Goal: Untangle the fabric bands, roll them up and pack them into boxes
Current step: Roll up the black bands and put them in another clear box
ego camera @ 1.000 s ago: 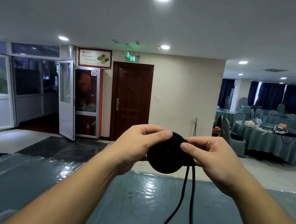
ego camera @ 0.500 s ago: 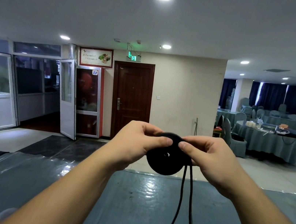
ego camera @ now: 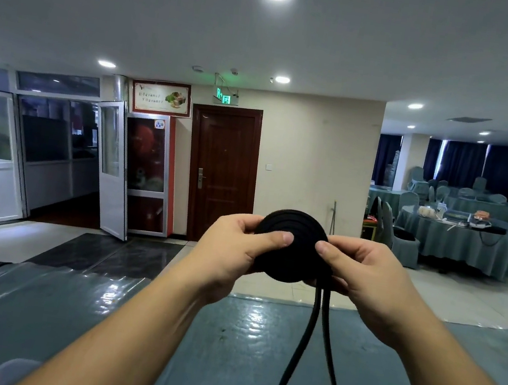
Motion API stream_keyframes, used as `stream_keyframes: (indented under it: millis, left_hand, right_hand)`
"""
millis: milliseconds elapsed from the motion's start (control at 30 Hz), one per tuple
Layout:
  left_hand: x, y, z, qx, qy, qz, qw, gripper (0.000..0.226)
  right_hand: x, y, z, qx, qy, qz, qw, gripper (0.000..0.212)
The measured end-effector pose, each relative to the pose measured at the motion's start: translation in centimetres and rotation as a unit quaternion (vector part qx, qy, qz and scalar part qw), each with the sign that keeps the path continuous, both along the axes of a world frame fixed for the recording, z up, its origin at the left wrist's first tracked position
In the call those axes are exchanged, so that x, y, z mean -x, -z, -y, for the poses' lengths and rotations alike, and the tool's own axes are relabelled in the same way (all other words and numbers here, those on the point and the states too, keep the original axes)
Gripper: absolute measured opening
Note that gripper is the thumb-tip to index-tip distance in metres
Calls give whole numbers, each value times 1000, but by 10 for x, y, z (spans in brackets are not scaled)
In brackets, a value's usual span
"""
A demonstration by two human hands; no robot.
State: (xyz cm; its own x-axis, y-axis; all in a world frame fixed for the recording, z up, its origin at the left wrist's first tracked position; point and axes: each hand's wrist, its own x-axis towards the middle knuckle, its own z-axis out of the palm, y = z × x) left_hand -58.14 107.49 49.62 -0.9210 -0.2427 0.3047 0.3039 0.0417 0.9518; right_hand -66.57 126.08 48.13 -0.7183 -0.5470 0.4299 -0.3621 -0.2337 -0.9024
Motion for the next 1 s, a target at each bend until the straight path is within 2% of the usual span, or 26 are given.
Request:
stream_keyframes:
  millis: [100, 167, 233, 333, 400, 500, 600, 667, 867, 933, 1000]
  left_hand:
    - [1, 5, -1, -1, 19, 25, 1000, 25]
    - [-1, 4, 1, 55, 44, 54, 996, 27]
    - [-4, 0, 3, 91, 46, 64, 993, 29]
    - [-3, -1, 1, 31, 39, 37, 998, 32]
    - [-2, 3, -2, -10, 35, 29, 999, 36]
    - [-1, 10, -6, -22, 39, 30, 999, 37]
    - [-2, 5, -3, 56, 16, 27, 998, 31]
    - [-4, 3, -1, 75, 11, 33, 997, 26]
    - [0, 11, -10, -51, 5, -18, 999, 24]
    - [0, 14, -14, -73, 10, -14, 997, 25]
    - [0, 15, -14, -50, 27, -3, 998, 29]
  right_hand:
    - [1, 3, -4, -24, 1, -17, 1000, 20]
    - [1, 2, -6, -53, 3, -40, 998, 20]
    - [-1, 1, -4, -38, 3, -35, 999, 19]
    - [-3, 1, -2, 27, 4, 7, 1000, 18]
    - [-4, 2, -1, 36, 6, 11, 999, 18]
    - [-2, -1, -4, 18, 11, -8, 1000, 19]
    - [1, -6, -8, -49, 12, -57, 997, 19]
    - [0, -9, -9, -65, 24, -72, 995, 19]
    - [-9, -5, -2, 48, 12, 13, 999, 21]
    - [-10, -5, -4, 55, 10, 17, 998, 20]
    - [-9, -7, -7, 30, 16, 0, 999, 20]
